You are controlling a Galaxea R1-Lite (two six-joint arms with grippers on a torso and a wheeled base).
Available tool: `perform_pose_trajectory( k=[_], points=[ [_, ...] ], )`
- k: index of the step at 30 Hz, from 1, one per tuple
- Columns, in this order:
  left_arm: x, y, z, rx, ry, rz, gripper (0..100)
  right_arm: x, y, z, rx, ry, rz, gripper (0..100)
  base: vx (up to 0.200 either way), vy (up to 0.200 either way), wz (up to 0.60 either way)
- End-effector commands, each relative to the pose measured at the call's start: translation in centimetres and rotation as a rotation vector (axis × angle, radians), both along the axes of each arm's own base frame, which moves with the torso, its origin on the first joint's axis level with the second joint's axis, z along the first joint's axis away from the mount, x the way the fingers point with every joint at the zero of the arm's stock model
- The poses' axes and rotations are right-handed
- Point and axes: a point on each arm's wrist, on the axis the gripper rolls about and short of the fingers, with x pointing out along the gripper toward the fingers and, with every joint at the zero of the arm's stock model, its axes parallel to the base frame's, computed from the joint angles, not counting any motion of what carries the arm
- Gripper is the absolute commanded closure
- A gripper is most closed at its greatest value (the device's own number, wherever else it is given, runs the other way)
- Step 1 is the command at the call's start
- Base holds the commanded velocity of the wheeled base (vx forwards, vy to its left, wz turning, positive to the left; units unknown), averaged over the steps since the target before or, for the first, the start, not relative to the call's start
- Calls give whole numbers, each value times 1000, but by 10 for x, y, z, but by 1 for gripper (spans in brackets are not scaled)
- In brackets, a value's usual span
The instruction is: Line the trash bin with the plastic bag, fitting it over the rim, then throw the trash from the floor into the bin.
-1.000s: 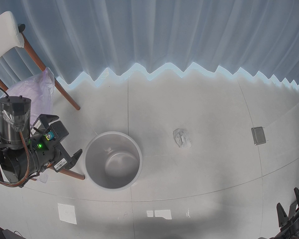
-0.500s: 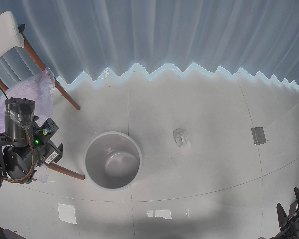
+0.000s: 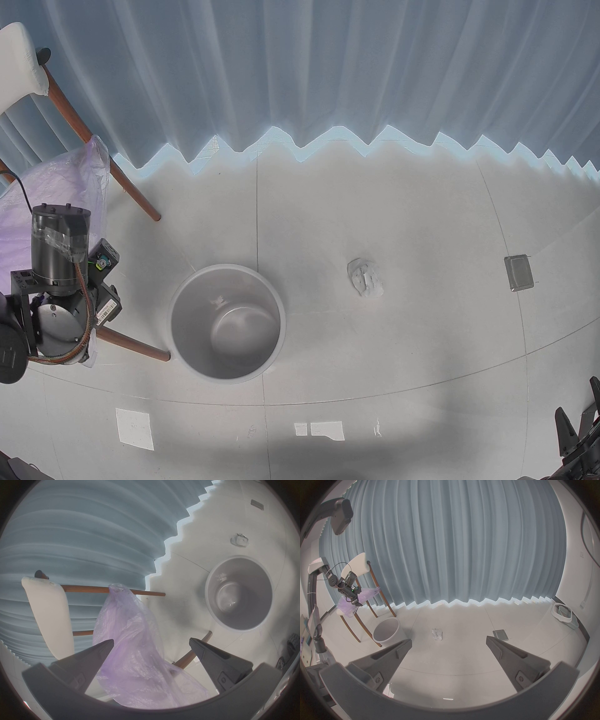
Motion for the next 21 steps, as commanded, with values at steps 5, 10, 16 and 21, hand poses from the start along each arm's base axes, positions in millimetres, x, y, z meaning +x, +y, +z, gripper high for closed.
perform_pose_trajectory(
  k=[5,10,16,21],
  points=[
    [18,0,-8,34,19,33,0,0,0,-5,0,1,0,0,0,0,0],
    [32,10,-5,93,-34,59,0,0,0,-5,0,1,0,0,0,0,0],
    [39,23,-4,168,-72,97,0,0,0,-5,0,1,0,0,0,0,0],
    [41,27,-14,181,-51,101,0,0,0,-5,0,1,0,0,0,0,0]
  ],
)
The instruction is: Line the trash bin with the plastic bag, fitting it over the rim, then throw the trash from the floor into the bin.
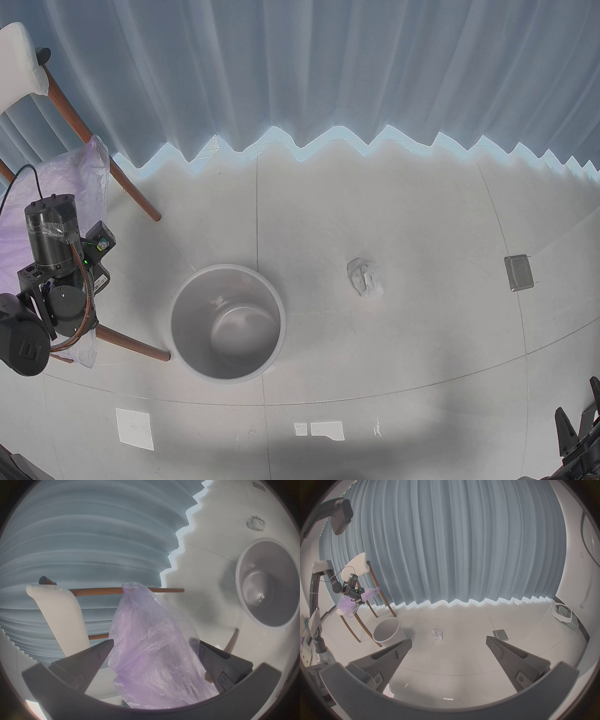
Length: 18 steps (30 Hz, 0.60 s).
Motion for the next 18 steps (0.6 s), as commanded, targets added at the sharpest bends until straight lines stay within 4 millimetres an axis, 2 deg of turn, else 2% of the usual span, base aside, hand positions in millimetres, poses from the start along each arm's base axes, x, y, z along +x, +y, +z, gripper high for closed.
perform_pose_trajectory(
  k=[1,18],
  points=[
    [4,4,-12,14,40,17,0,0,0,-5,-1,1,0,0,0,0,0],
    [8,7,-15,16,39,38,0,0,0,-5,-1,1,0,0,0,0,0]
  ],
)
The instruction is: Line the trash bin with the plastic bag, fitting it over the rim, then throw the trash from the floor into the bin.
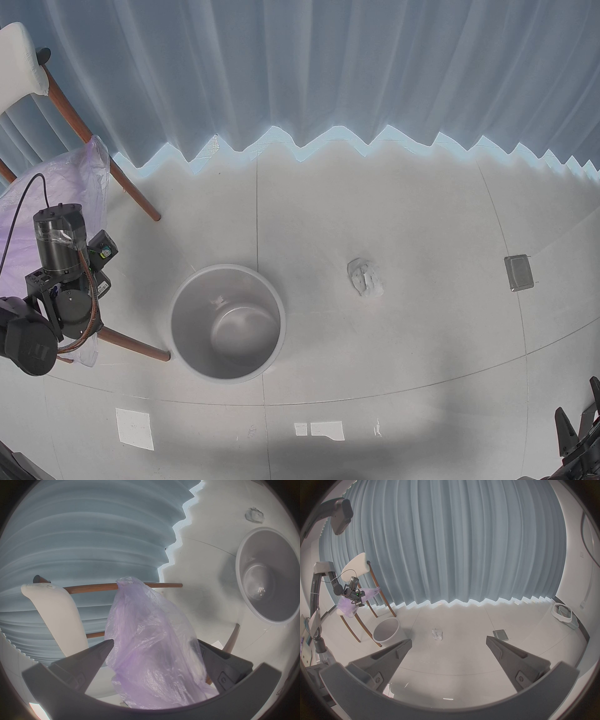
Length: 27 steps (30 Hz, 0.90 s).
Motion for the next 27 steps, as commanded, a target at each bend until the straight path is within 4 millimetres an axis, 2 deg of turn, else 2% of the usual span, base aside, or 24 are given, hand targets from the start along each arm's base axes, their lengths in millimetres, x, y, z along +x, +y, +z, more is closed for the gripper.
perform_pose_trajectory(
  k=[1,2,3,18,27],
  points=[
    [0,1,0,0,1,2,0,0,0,-5,-1,1,0,0,0,0,0],
    [0,1,0,0,0,2,0,0,0,-5,-1,1,0,0,0,0,0],
    [0,1,0,-1,-3,3,100,0,0,-5,-1,1,0,0,0,0,0],
    [-5,4,-7,-2,8,12,100,0,0,-5,-1,1,0,0,0,0,0],
    [-7,6,-2,-10,-20,-1,100,0,0,-5,-1,1,0,0,0,0,0]
  ],
)
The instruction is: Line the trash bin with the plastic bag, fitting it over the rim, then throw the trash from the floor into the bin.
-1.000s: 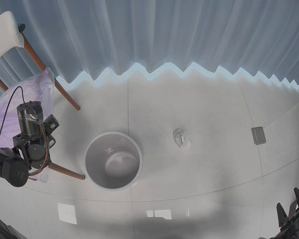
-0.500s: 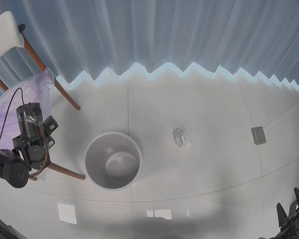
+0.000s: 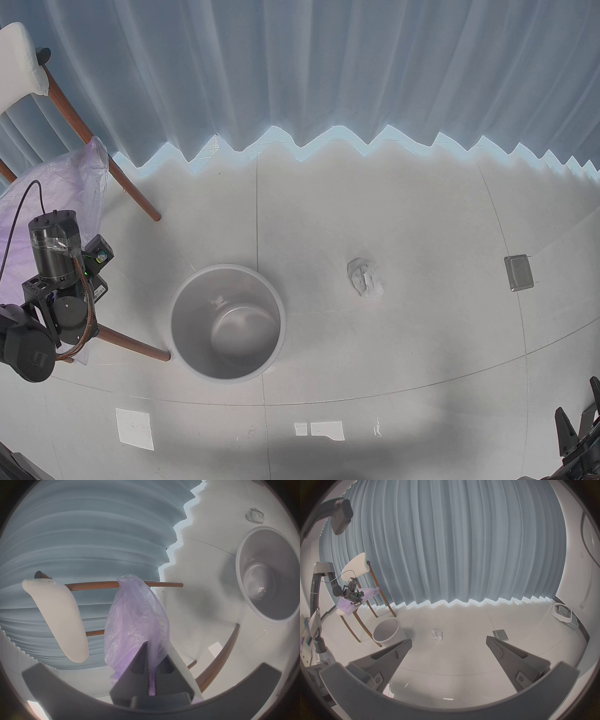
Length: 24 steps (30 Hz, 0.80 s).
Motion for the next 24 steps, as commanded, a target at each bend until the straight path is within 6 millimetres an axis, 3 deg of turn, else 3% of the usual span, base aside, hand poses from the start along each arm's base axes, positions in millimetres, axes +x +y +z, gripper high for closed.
perform_pose_trajectory(
  k=[1,10,24],
  points=[
    [-4,1,2,-4,-6,-4,100,0,0,-5,0,1,0,0,0,0,0],
    [-18,4,1,-6,-2,-8,100,0,0,-5,0,1,0,0,0,0,0],
    [-30,-9,-5,-26,40,-115,100,0,0,-5,0,1,0,0,0,0,0]
  ],
)
